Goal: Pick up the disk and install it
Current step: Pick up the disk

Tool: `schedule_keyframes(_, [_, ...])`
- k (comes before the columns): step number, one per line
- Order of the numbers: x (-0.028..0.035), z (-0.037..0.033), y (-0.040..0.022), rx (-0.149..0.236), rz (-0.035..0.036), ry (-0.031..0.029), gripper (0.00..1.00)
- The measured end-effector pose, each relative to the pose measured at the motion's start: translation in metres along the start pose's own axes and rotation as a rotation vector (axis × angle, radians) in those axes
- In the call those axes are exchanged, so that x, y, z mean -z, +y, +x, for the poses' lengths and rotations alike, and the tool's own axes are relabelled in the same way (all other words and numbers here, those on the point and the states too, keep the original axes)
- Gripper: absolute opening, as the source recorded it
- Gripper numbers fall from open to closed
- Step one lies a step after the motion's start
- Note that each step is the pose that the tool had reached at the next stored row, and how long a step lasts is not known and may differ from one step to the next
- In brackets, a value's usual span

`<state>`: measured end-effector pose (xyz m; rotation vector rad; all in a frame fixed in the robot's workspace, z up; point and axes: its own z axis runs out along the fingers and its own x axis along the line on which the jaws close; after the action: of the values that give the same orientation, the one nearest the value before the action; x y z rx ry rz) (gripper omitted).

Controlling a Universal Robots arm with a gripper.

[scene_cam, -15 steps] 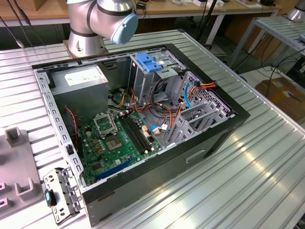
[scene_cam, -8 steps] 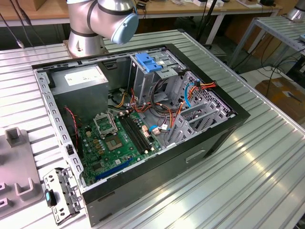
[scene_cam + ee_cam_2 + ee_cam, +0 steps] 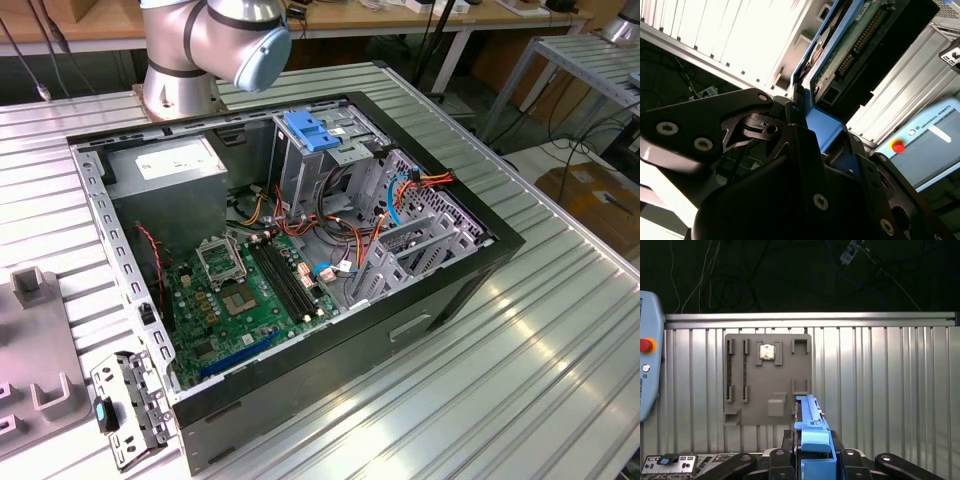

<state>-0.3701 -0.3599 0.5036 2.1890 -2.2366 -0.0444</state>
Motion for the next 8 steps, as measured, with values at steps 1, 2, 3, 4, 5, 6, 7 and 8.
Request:
schedule_keyframes(1, [0.0001, 0.0000, -0.0024, 0.000, 0.0000, 0.0000, 0.37])
schedule_keyframes(2, [0.0001, -0.0001, -0.0047, 0.000, 0.0000, 0.0000, 0.37])
schedule_keyframes(3, [0.0002, -0.0002, -0.0077, 0.000, 0.0000, 0.0000, 0.37])
schedule_keyframes(4, [0.0003, -0.0002, -0.0097, 0.000, 0.0000, 0.0000, 0.37])
schedule_keyframes(5, [0.0003, -0.0003, -0.0119, 0.000, 0.0001, 0.0000, 0.37])
schedule_keyframes(6, [0.0004, -0.0003, -0.0139, 0.000, 0.0000, 0.0000, 0.37])
schedule_keyframes(7, [0.0005, -0.0004, -0.0160, 0.000, 0.0000, 0.0000, 0.37])
schedule_keyframes(8, [0.0005, -0.0004, -0.0188, 0.000, 0.0000, 0.0000, 0.37])
